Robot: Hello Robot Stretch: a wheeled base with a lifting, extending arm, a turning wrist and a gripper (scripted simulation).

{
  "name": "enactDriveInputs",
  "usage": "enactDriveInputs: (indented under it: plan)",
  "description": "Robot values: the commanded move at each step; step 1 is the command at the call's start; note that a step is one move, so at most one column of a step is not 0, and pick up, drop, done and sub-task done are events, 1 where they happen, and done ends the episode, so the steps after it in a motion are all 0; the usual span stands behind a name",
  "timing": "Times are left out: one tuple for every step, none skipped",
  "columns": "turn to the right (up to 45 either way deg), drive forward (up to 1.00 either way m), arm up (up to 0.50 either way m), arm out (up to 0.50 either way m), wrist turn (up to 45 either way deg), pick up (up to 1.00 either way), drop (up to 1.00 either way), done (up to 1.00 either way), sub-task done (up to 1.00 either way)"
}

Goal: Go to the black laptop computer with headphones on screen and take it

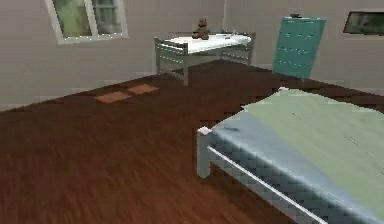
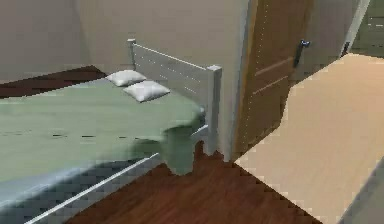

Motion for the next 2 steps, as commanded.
enactDriveInputs:
  plan:
    - [-27.0,0.00,0.00,0.00,0.0,0.00,0.00,0.00,0.00]
    - [0.0,1.00,0.00,0.00,0.0,0.00,0.00,0.00,0.00]
